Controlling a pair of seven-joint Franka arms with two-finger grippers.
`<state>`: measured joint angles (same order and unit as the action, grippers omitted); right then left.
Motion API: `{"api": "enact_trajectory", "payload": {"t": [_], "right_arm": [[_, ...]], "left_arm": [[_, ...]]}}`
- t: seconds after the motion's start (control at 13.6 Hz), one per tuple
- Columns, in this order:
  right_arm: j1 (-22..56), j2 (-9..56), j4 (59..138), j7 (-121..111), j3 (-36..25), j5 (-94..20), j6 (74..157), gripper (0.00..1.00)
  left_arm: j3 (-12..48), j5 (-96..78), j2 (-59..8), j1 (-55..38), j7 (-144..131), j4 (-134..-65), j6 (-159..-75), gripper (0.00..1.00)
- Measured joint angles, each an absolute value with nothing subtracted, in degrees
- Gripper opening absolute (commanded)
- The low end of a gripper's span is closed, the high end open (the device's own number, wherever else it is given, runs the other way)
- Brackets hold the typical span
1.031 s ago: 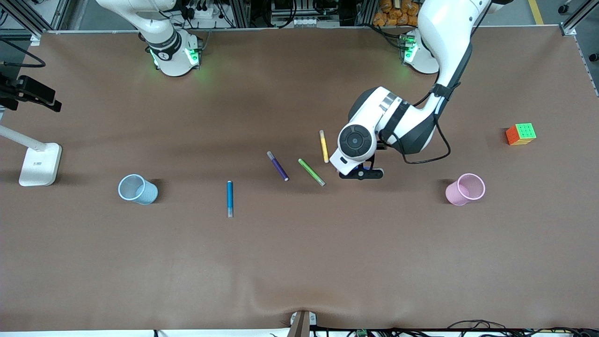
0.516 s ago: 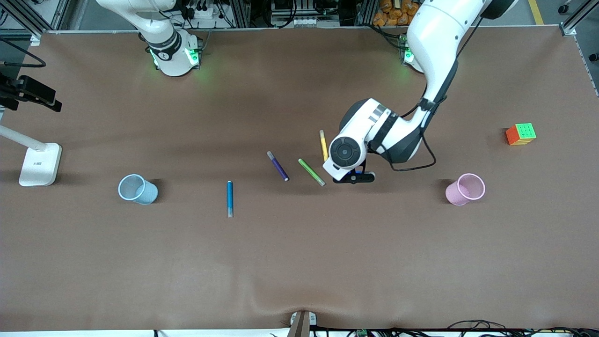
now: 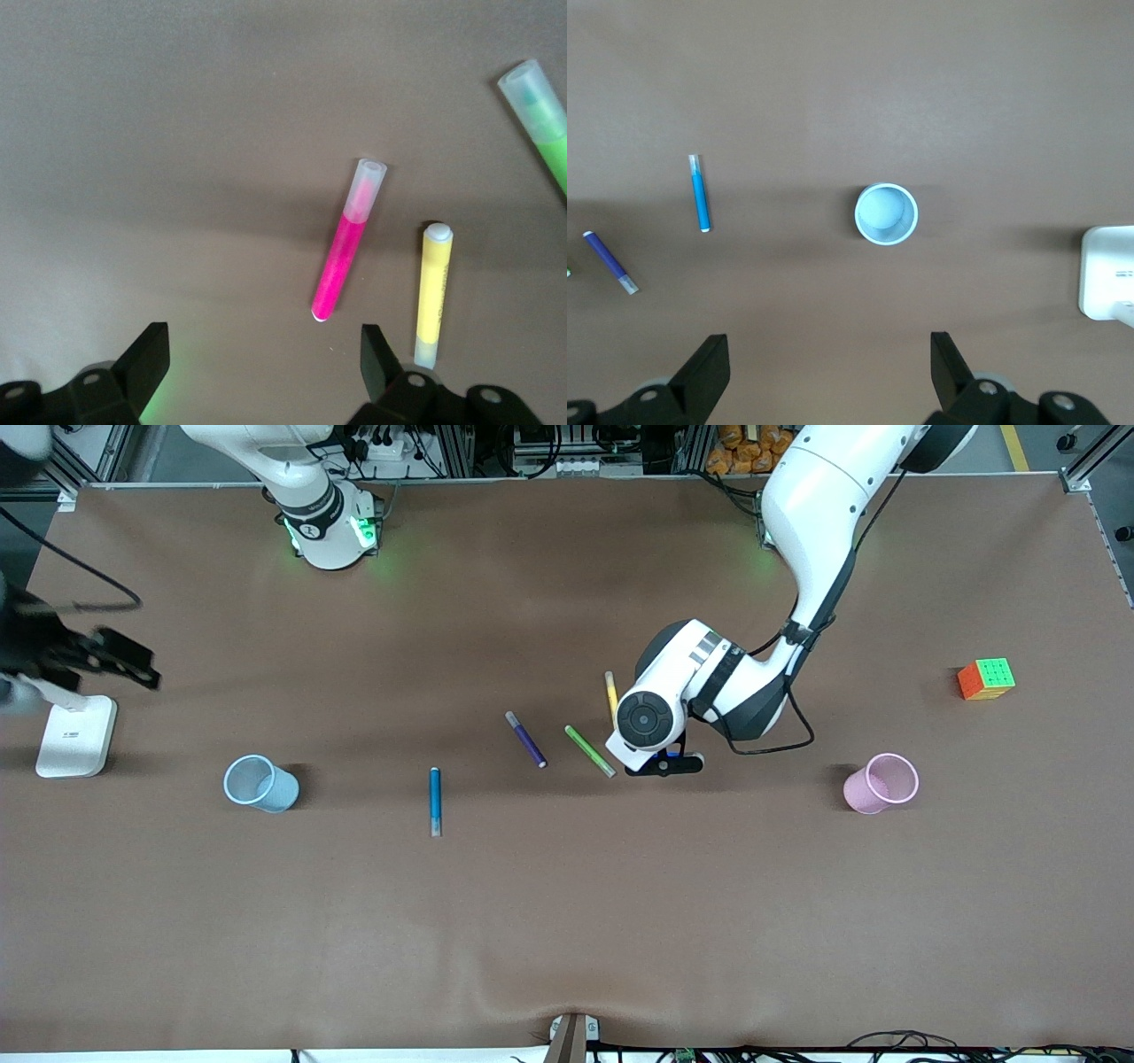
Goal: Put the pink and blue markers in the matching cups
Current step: 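Grasp the pink marker with the left gripper while the right gripper reaches the blue marker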
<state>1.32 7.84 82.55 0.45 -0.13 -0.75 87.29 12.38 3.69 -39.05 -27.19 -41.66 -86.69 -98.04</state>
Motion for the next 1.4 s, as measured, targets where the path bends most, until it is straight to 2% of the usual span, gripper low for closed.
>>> {"api": "enact_trajectory", "payload": {"t": [0.52,0.81,1.1,1.25,1.4], "right_arm": [[-0.7,16.9,82.6,-0.6,-0.7,-5.9,89.3,1.00],[2.3,22.2,81.6,-6.2,-0.2,-6.6,90.1,1.00],[4.1,22.9,81.5,-6.9,-0.2,-6.0,86.1,1.00],[5.2,23.4,81.7,-7.0,-0.2,-6.0,84.5,1.00],[5.6,23.6,81.6,-7.0,-0.2,-6.0,85.0,1.00]], "left_arm": [[12.4,3.7,-42.2,-27.7,-41.5,-86.6,-101.8,0.78],[12.4,3.9,-43.8,-28.4,-40.9,-86.6,-105.6,0.72],[12.3,5.5,-45.2,-28.5,-38.1,-86.5,-107.2,0.68],[12.3,5.5,-45.3,-28.5,-37.0,-86.3,-107.6,0.62],[12.3,5.5,-45.3,-28.5,-36.4,-86.2,-108.1,0.62]]}}
